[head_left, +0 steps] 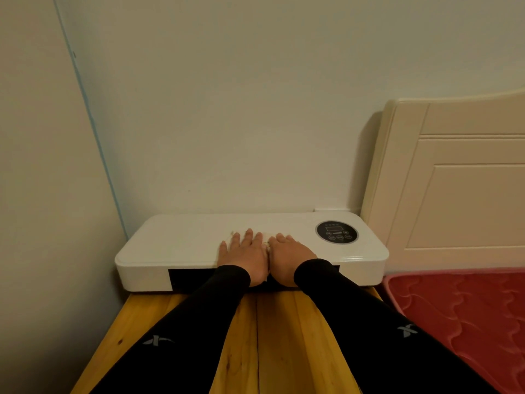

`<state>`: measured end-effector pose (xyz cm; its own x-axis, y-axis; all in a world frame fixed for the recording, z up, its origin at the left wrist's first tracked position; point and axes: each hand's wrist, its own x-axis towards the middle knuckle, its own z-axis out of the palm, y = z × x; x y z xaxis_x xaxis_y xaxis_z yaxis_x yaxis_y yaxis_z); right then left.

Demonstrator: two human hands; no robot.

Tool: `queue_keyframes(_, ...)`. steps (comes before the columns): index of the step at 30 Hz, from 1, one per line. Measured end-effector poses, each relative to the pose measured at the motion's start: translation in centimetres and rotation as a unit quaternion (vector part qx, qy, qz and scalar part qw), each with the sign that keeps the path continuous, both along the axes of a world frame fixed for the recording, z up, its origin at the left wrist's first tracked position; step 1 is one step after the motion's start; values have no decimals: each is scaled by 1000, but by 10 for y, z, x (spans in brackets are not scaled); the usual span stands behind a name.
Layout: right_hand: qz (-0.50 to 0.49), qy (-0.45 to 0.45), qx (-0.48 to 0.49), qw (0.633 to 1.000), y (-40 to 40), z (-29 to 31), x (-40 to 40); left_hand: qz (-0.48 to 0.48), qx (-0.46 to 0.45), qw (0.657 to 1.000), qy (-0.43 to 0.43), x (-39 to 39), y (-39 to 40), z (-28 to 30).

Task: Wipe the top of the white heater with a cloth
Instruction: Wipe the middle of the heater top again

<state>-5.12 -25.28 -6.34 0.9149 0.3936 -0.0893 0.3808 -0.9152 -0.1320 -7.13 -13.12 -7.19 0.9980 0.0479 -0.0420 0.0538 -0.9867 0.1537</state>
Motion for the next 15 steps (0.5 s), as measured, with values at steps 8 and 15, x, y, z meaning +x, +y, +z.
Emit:
queue_keyframes(8, 11, -2, -21, 1000, 1, -1, 10, -8, 8, 1000, 6, 8, 2, 1)
queue_keyframes(15, 0, -8, 3, 1000, 2, -1, 20, -16, -2, 1000, 21, 23, 8, 3)
